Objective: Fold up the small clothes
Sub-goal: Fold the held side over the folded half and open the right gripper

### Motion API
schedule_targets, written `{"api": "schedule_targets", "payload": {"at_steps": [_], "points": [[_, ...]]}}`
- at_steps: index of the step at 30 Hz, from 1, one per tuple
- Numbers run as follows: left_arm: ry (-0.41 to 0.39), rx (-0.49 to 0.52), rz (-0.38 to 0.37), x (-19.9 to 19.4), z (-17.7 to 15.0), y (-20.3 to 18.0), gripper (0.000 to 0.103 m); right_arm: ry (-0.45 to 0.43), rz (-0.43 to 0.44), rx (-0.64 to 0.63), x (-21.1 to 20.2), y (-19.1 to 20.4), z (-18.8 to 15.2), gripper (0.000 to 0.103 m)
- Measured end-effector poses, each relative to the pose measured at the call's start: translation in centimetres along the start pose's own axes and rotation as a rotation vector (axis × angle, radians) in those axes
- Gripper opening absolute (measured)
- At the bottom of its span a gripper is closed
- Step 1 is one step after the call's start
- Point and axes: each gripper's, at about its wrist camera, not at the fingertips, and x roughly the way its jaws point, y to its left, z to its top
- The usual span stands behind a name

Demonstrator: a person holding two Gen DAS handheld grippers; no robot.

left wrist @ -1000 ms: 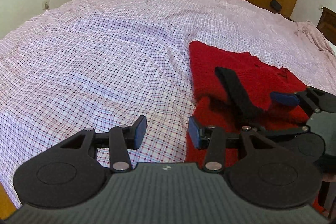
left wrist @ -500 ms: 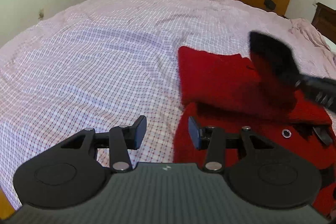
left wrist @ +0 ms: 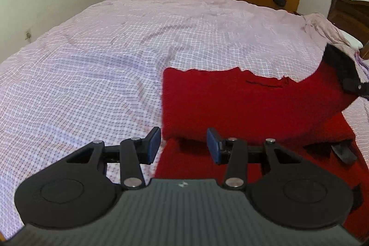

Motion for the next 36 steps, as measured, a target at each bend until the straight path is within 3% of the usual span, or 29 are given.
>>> {"api": "schedule_targets", "payload": {"at_steps": [6, 10, 12, 16, 20, 24, 30, 32, 33, 35, 36], "points": [[0.014, 0.032, -0.005, 1.9, 0.6, -1.6, 0.05, 0.076, -0.015, 0.104, 1.5, -3.5, -1.9, 0.024], [0.021, 0.061, -0.004, 3.0, 0.8, -2.6, 0.05, 0.135, -0.112, 0.13, 2.8, -6.1, -3.5, 0.04], [0.025, 0.076, 0.004, 3.5, 1.0, -2.8, 0.05, 0.159, -0.144, 0.149, 2.5, -7.7, -3.8, 0.037], [0.033, 0.089, 0.011, 4.4, 1.4, -3.1, 0.05, 0.147, -0.1, 0.197, 0.6, -10.0, -3.4, 0.04], [0.035, 0.101, 0.016, 4.9, 1.8, -3.3, 0.05, 0.122, -0.079, 0.163, -0.3, -10.5, -2.1, 0.04], [0.037, 0.099, 0.014, 5.2, 2.2, -3.5, 0.05, 0.155, -0.039, 0.108, 1.8, -9.9, -1.4, 0.05], [0.02, 0.099, -0.004, 5.6, 3.0, -3.8, 0.05, 0.268, -0.01, 0.087, 6.6, -9.5, -3.3, 0.051], [0.007, 0.106, -0.013, 5.7, 3.2, -4.0, 0.05, 0.254, 0.007, 0.109, 6.8, -9.4, -3.8, 0.043], [0.002, 0.109, -0.017, 5.8, 3.3, -4.1, 0.05, 0.244, 0.026, 0.101, 6.5, -9.2, -3.8, 0.014], [-0.006, 0.112, -0.03, 6.2, 3.5, -4.3, 0.05, 0.226, 0.085, 0.091, 6.1, -9.0, -3.5, 0.013], [-0.012, 0.112, -0.037, 6.3, 3.6, -4.4, 0.05, 0.196, 0.074, 0.074, 5.4, -8.8, -3.0, 0.012]]}}
